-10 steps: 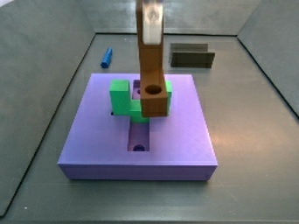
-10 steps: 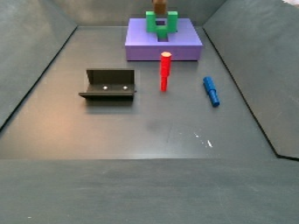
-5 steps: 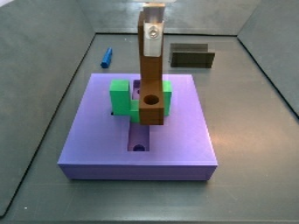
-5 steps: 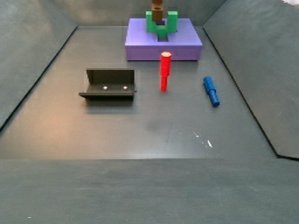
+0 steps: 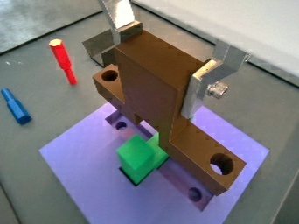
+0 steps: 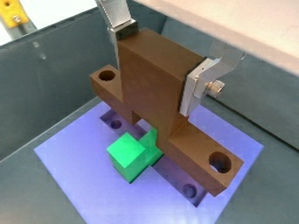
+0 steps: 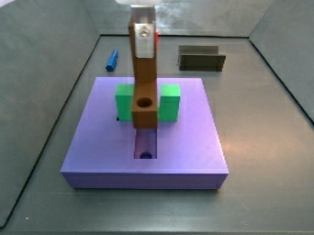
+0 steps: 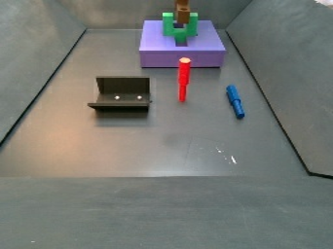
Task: Pick up the brown object. Move up. Place the brown object on the fixture. Regrasp the brown object. Move to above the board. Insert the brown object.
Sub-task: Insert the brown object.
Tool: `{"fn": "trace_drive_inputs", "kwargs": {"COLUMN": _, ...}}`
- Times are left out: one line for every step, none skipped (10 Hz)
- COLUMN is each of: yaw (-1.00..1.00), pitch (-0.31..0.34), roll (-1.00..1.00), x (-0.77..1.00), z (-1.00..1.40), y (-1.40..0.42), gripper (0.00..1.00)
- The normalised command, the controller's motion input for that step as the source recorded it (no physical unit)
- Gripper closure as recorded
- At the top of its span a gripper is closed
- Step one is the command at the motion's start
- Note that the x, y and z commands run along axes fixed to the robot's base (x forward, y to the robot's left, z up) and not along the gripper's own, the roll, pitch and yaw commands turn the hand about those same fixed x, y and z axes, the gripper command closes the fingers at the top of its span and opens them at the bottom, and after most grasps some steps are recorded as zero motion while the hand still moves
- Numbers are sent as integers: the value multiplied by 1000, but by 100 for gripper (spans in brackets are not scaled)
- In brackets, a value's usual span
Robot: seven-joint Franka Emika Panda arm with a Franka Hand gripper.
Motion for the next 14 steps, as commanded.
{"fn": "trace_drive_inputs", "kwargs": {"yaw": 109, "pitch": 19, "roll": 203, "x": 63, "z": -71, "y": 0, "gripper": 100}}
{"fn": "trace_drive_inputs", "kwargs": {"yaw": 106, "pitch": 3, "roll": 230, "x": 23, "z": -100, "y": 0, "gripper": 100}}
{"fn": "trace_drive_inputs", "kwargs": {"yaw": 91, "pitch": 1, "roll": 233, "x": 26, "z": -137, "y": 0, "gripper": 100}}
{"fn": "trace_drive_inputs", "kwargs": {"yaw": 91, "pitch": 16, "roll": 140, "x": 120, "z": -134, "y": -100, "gripper": 100}}
{"fn": "trace_drive_inputs", "kwargs": {"yaw": 11, "pitch": 19, "roll": 34, "x": 166, "z": -140, "y": -166, "gripper": 100}}
{"fn": "trace_drive_inputs", "kwargs": {"yaw": 0, "pitch": 37, "roll": -19, "x": 151, "z": -66, "y": -74, "gripper": 100}}
{"fn": "trace_drive_inputs", "kwargs": {"yaw": -71, "pitch": 0, "roll": -86, "x": 3, "z": -131, "y": 0, "gripper": 100}}
{"fn": "trace_drive_inputs", "kwargs": {"yaw": -89, "pitch": 0, "roll": -71, "x": 0, "z": -191, "y": 54, "gripper": 100}}
{"fn": "trace_drive_inputs", "kwargs": {"yaw": -120, "pitch": 0, "roll": -63, "x": 0, "z": -197, "y": 123, "gripper": 100}}
{"fn": "trace_drive_inputs", "kwargs": {"yaw": -109, "pitch": 0, "roll": -109, "x": 0, "z": -254, "y": 169, "gripper": 100}}
{"fn": "trace_drive_inputs", "kwargs": {"yaw": -89, "pitch": 0, "roll": -224, "x": -9, "z": -277, "y": 160, "gripper": 100}}
{"fn": "trace_drive_inputs", "kwargs": {"yaw": -57, "pitch": 0, "roll": -287, "x": 0, "z": -154, "y": 57, "gripper": 100}}
{"fn": "trace_drive_inputs", "kwargs": {"yaw": -9, "pitch": 0, "roll": -330, "x": 0, "z": -117, "y": 0, "gripper": 100}}
{"fn": "trace_drive_inputs", "kwargs": {"yaw": -6, "pitch": 0, "roll": -309, "x": 0, "z": -123, "y": 0, "gripper": 100}}
